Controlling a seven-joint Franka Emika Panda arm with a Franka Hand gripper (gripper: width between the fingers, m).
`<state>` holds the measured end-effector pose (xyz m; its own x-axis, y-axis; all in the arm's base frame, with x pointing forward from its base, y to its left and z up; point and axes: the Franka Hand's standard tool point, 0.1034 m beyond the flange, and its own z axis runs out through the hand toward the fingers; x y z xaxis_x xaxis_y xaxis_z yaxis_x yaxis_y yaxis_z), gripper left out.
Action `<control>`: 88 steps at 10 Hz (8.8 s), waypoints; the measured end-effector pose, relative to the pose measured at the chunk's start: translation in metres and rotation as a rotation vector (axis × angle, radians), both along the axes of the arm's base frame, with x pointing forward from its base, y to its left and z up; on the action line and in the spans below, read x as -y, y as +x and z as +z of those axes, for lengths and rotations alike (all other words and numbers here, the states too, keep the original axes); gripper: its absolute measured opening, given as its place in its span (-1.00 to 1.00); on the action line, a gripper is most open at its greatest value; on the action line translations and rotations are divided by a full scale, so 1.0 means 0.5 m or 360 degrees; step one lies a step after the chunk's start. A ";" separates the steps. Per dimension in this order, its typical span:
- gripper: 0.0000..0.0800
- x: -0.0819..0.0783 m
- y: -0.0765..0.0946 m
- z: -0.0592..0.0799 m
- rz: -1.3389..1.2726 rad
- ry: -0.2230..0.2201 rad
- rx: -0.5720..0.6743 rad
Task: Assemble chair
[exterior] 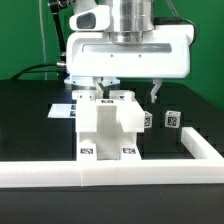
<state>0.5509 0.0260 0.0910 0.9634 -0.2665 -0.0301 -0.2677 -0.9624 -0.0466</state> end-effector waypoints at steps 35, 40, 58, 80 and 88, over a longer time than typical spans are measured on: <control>0.62 -0.262 -0.229 -0.082 -0.0303 0.0003 0.0118; 0.62 -0.275 -0.261 -0.130 -0.0252 -0.0039 0.0074; -0.28 -0.258 -0.251 -0.079 -0.0231 -0.0023 -0.0031; -0.27 -0.023 -0.012 0.116 0.0452 -0.0003 0.0072; -0.27 -0.006 0.053 0.105 0.0609 -0.0054 0.0097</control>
Offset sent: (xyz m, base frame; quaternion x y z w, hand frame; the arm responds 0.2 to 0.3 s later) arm -0.0246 0.0020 0.0203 -0.0092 -0.0054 0.0243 0.9996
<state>0.5773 0.0292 0.1436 0.9931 0.1125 0.0330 0.1131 -0.9934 -0.0175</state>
